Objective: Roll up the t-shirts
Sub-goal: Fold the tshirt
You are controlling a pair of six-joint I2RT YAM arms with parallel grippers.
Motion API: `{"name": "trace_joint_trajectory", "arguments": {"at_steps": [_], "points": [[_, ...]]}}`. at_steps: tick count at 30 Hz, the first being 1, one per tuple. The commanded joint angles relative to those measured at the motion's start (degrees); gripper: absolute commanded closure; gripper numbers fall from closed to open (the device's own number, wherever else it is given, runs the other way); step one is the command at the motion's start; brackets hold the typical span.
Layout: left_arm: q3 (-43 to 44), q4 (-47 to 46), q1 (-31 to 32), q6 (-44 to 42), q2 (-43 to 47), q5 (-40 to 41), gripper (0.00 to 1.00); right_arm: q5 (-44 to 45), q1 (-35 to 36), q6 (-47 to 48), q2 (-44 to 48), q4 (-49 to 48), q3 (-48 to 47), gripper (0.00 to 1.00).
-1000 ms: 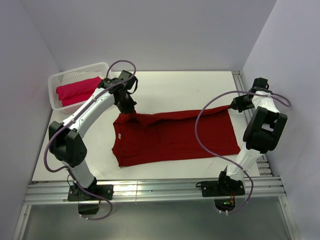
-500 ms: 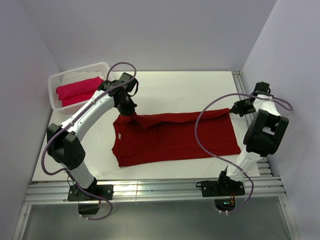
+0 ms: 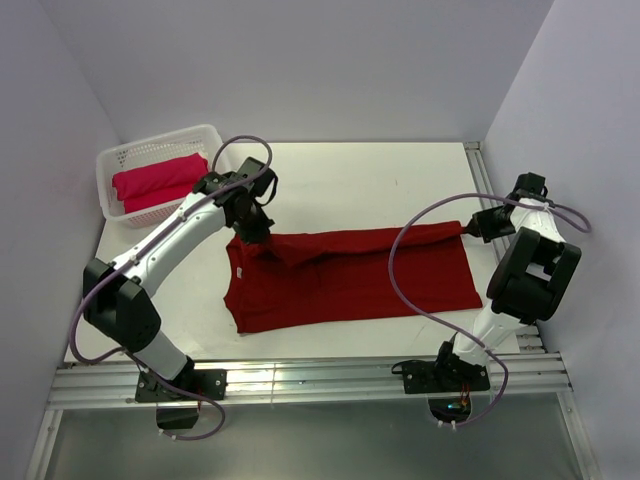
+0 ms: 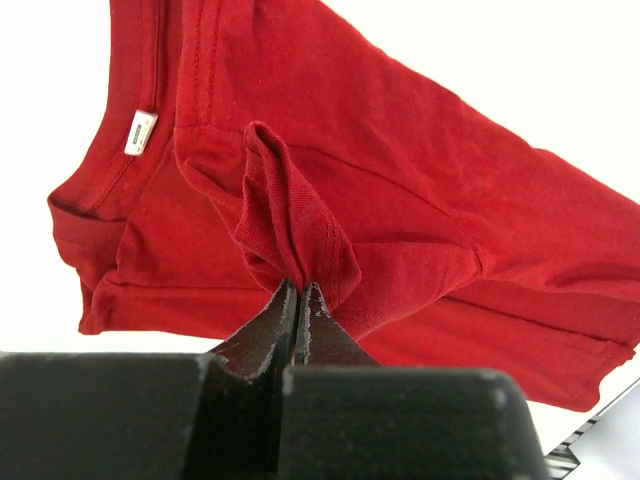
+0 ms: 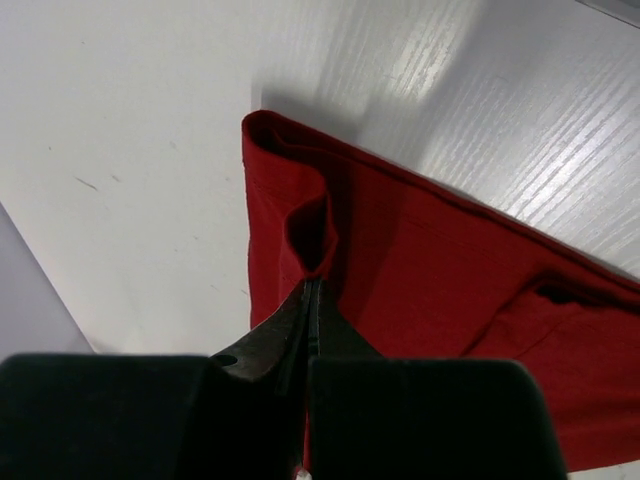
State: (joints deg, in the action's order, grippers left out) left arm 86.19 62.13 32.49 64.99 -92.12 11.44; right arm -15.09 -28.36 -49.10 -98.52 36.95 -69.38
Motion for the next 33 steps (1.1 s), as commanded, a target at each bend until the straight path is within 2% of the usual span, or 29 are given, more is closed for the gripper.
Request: {"name": "trace_joint_trajectory", "arguments": {"at_steps": [1,7,18,22,23,26,29,33], "points": [[-1.11,0.27,0.64,1.28,3.08,0.34,1.0,1.12,-1.0,0.76,3.25,-0.12,1.27,1.0],[-2.96,0.19,1.35,1.63,3.87,0.51,1.0,1.82,-1.17,1.46,3.77,-0.47,3.81,1.0],[-11.83,-4.55,2.66,2.51,4.49,-1.33,1.0,4.37,-1.26,1.99,2.72,-2.49,7.86,0.99],[-14.12,-5.96,3.45,3.21,4.4,-2.04,1.0,5.42,-1.26,2.34,2.54,-2.32,8.04,0.85],[-14.82,-6.23,3.54,3.3,4.4,-2.21,1.0,5.69,-1.26,2.6,2.8,-1.8,8.04,0.72],[-15.96,-7.02,4.07,3.48,4.14,-2.74,1.0,6.48,-1.17,3.04,4.12,-0.48,7.86,0.56],[-16.32,-7.37,4.51,3.48,4.05,-3.09,1.0,6.13,-1.17,3.92,5.79,1.54,7.33,0.5],[-16.06,-6.93,4.78,3.39,3.96,-2.83,1.0,2.71,1.63,4.8,10.62,3.13,8.29,0.5]]}}
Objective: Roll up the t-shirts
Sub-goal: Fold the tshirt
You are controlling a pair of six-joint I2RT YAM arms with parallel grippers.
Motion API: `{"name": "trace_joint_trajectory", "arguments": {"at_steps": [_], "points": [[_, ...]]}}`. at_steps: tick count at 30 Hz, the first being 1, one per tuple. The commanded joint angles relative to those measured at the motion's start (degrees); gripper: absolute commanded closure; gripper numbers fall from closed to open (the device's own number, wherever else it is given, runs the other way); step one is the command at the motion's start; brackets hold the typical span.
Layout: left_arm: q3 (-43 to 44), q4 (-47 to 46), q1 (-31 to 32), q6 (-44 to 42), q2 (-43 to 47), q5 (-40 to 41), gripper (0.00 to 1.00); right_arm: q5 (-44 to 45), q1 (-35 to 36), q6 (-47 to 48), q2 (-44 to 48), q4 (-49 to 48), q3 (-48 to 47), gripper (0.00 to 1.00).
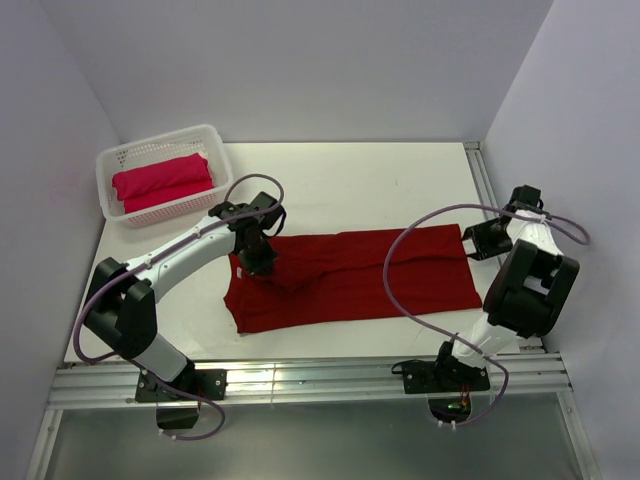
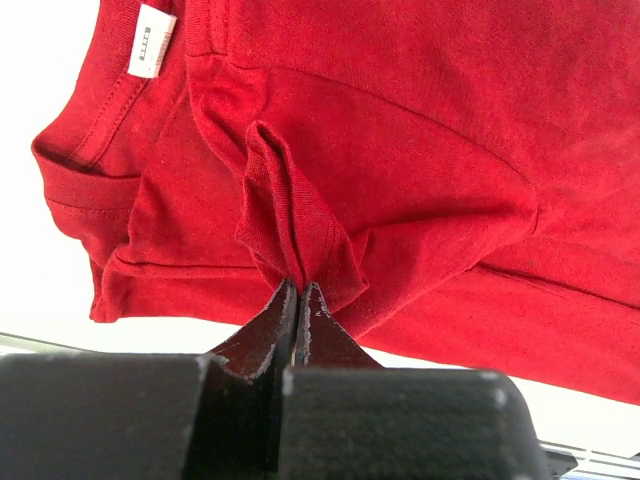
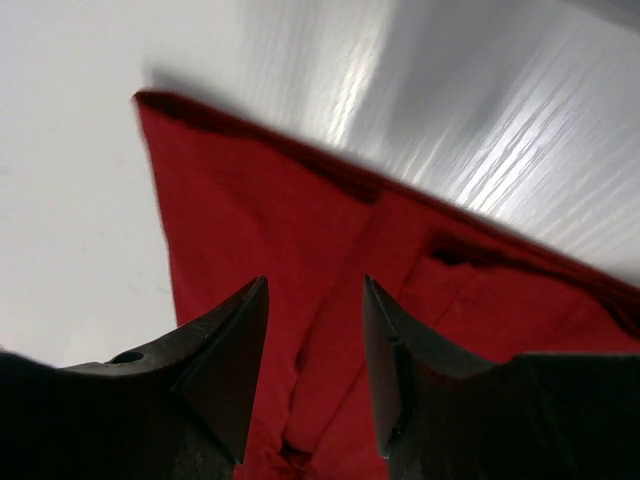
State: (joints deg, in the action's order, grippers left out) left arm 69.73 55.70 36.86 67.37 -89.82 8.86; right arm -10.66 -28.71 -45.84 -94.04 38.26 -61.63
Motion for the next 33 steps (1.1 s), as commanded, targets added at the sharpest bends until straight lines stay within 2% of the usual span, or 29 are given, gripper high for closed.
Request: {"name": "trace_joint_trajectory", "arguments": {"at_steps": [1,6,7,13,17,25,33], "points": [[0.58,-0.33,0.4,0.92,1.67,-0.08,1.0,-2.52,3.47,1.29,8.76,1.99,0.98,0.5],[1.54,0.9,0.4,0.57,1.23,0.54,1.0,-9.53,17.96,-2.57,16.07,-1.77,7.81,0.52],[1.98,0.99,0.49,0.48,1.05,0.63,1.0,-10.17,23.38,-5.72,18.95,-3.18,9.4,0.52],[3.12,1.87,0.49,0.04,1.14,0.89,1.0,-10.71,46.15,-20.48,28.29,-19.5,20.13,0.52],[3.57,1.95,0.49,-0.22,1.32,0.37,1.0,-9.12,55.66,-27.27,27.95,-31.82,26.01,0.51],[4.18,1.69,0.32,-1.28,1.05,-1.04,1.0,-0.96,68.78,-38.25,20.31,-59.48,31.12,0.54],[3.57,1.34,0.32,-2.86,0.26,-2.27,1.0,5.2,77.65,-41.87,11.0,-68.76,32.27,0.58]]}}
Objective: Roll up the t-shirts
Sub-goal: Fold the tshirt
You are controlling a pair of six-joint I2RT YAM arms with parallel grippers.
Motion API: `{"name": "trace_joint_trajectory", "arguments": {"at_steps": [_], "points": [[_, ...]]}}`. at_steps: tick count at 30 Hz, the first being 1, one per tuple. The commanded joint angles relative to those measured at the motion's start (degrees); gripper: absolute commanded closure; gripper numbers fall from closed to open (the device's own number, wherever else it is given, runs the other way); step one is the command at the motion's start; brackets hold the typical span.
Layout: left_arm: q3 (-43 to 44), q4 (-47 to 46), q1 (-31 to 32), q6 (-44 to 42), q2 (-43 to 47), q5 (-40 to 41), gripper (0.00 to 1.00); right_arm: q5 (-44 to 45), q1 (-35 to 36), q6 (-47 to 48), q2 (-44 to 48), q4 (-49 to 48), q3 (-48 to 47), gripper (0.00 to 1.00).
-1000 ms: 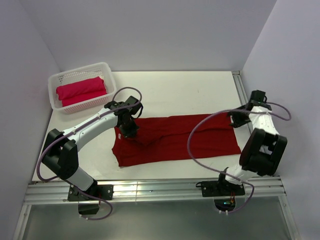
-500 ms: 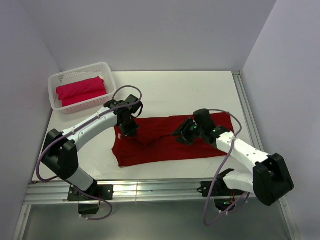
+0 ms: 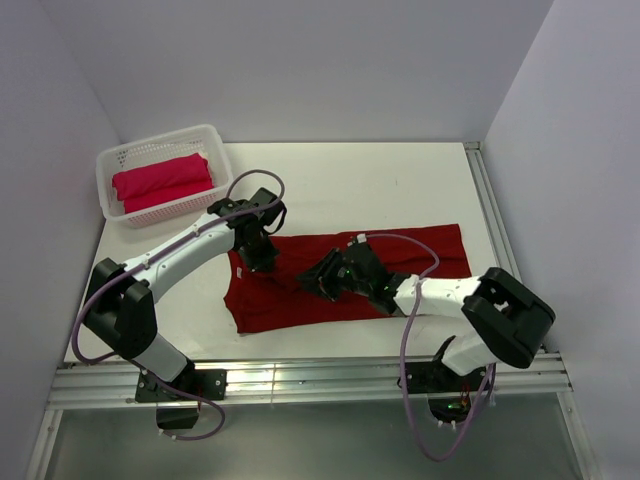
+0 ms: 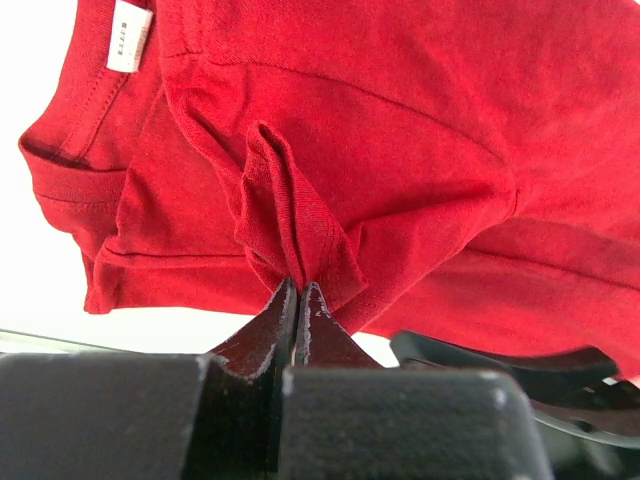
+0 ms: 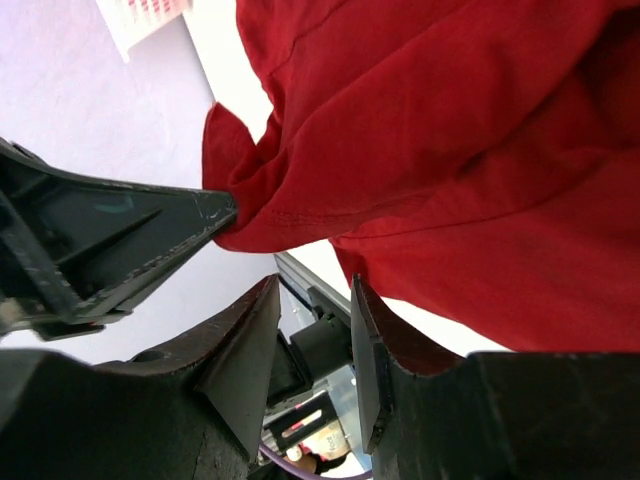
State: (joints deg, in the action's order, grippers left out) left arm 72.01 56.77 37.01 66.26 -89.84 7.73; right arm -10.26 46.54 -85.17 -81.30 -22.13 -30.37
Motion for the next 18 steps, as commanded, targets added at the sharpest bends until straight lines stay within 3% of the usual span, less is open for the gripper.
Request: {"name": "trace_joint_trajectory", "arguments": {"at_steps": [1,14,18], "points": [[1.29,0.35,0.16,-1.83,0.28,-1.22,1.0,5.25,2.93,-2.55,-2.28,-9.76,1.28,0.58],[2.44,0.18,-0.45,-4.12,-1.3,-2.45,1.0,10.17,7.94,-2.99,-7.38,-14.43,2.78,0.52],[2.17,-0.17,-0.72,-4.56,-1.56,-3.33,1.0,13.77,9.35,4.88,-8.71,-6.29,-1.87,0.53]]}}
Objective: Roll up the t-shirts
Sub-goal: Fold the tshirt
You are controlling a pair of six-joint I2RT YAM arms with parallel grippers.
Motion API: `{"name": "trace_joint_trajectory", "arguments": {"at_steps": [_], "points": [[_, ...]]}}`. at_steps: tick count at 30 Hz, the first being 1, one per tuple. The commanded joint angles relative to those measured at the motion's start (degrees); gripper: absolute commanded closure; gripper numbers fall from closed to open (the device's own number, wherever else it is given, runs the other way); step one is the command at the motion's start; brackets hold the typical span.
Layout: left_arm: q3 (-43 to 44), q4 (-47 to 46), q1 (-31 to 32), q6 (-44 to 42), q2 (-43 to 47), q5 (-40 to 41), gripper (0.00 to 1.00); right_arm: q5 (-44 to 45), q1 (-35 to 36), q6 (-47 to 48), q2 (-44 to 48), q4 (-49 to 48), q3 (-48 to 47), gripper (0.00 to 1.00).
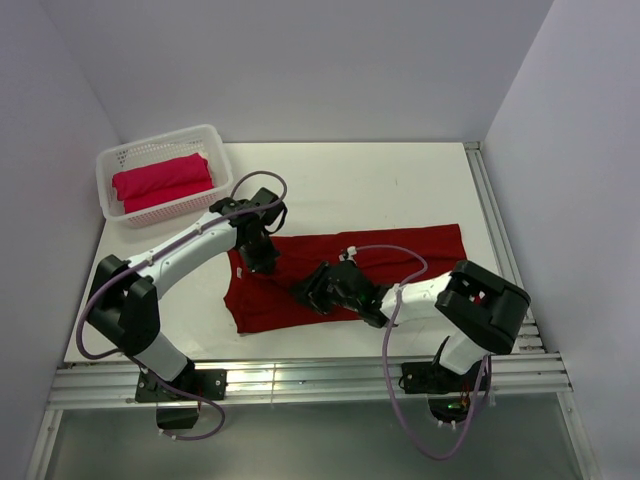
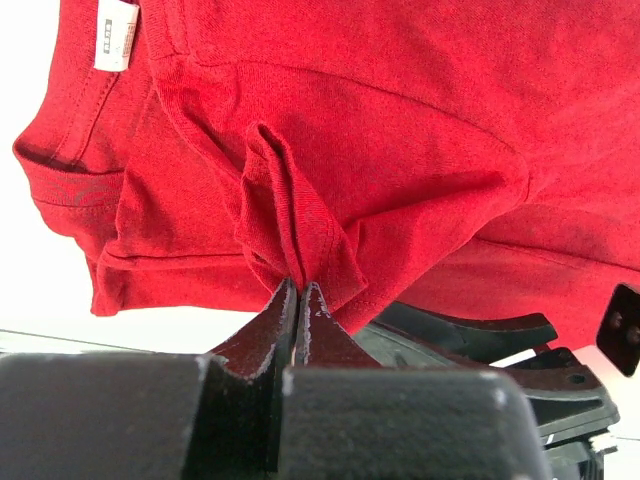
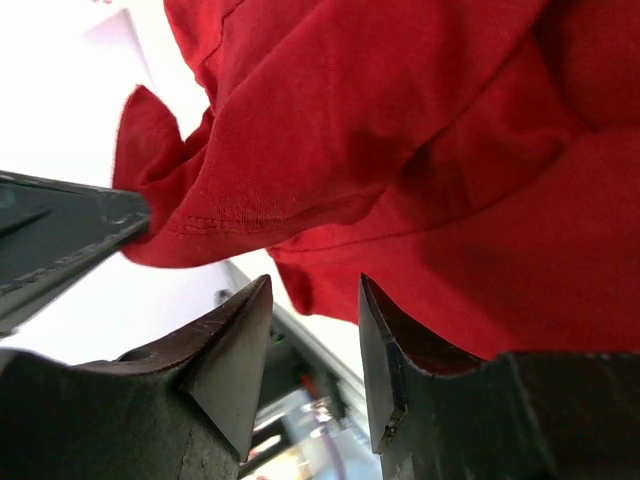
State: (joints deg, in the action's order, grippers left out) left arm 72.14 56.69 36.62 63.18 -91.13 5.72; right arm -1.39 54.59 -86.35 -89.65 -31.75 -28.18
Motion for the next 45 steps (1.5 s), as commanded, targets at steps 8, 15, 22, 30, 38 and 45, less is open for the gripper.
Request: {"name": "trace_joint_trajectory", "arguments": {"at_steps": [8,15,22,30,38,45], "points": [[1.95,-0.26,-0.5,-2.09,-0.27,-1.41,0.99,14.21,6.58,20.13,2.81,17.83,-11.44,0.53],[2.04,-0.09,-0.59,-2.36,-0.18,-1.5,1.0,29.41,12.73,36.14,0.7,36.56,-22.7,0.54],[1.78,-0.35,-0.59,-2.18,0.52,-1.58,1.0,39.7,16.16,45.65,-4.39,43.34,-29.28,0.54],[1.16,-0.7,-0.67,-1.57,0.96,-2.02,1.0,44.97,16.96,47.23,-8.26,44.49,-30.52,0.55],[1.34,-0.52,-0.67,-1.3,0.61,-2.03,1.0,44.11,17.04,50.3,-10.2,38.7,-30.61,0.55],[1.51,-0.17,-0.67,-1.3,0.52,-2.03,1.0,43.04,17.04,52.33,-10.28,33.94,-30.43,0.55]]}}
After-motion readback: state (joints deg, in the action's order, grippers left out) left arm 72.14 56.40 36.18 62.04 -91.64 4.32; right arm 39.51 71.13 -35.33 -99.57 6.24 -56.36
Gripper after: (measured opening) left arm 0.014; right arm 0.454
